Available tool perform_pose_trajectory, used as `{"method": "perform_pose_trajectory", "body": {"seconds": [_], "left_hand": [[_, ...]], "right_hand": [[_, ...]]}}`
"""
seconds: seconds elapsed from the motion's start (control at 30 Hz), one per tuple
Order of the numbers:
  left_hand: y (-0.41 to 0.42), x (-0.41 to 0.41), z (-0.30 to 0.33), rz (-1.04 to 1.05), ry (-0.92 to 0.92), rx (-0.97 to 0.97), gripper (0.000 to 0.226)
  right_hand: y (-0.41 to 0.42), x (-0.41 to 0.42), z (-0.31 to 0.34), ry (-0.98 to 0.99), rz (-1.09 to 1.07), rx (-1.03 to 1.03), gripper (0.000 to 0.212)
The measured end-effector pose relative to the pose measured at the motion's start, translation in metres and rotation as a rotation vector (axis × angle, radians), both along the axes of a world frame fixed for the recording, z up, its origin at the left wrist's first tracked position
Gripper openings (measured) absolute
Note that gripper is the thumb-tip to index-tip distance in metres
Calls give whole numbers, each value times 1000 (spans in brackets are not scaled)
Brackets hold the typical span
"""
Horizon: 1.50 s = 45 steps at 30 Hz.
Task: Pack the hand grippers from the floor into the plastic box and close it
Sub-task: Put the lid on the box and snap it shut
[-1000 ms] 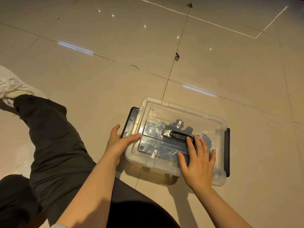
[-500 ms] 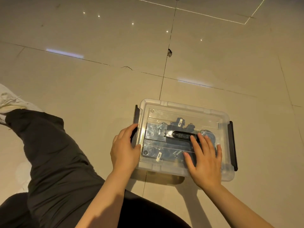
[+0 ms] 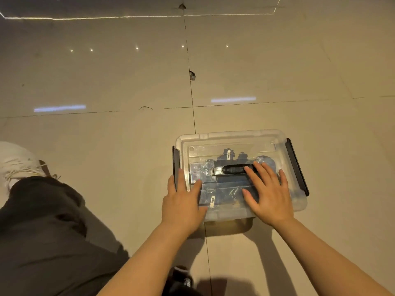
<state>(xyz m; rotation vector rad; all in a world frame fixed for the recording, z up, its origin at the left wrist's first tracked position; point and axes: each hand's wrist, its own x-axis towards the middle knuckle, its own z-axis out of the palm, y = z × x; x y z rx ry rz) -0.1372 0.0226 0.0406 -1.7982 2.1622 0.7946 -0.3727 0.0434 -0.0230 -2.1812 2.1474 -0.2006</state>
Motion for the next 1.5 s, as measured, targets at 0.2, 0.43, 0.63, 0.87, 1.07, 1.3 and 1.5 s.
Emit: {"method": "perform_pose_trajectory", "body": {"seconds": [0.2,0.43,0.63,0.87,1.07,1.3,1.5], "left_hand": [[21,11,7,-288,-104,152,69],[43,-1,4,-216,-9,98,75],[31,23,-15,-359,-88,47,86],[29,15,-14,-340,-48,29,91],[29,10,-14,-271,19,51,88],[32,32,-16,-318,168,61,78],[32,28,11,-325,289,77,72]], "right_hand": [[-4,1,6,18,-117,204,81],[36,21,10,-9,-238,262,80],[75,47,17,-61,-434,350,84],[80,64,29,-106,-563,378,94],[41,36,42,-142,-303,254,64],[27,64,51,111,-327,245,35],[19,64,69,263,-269,454,39]]}}
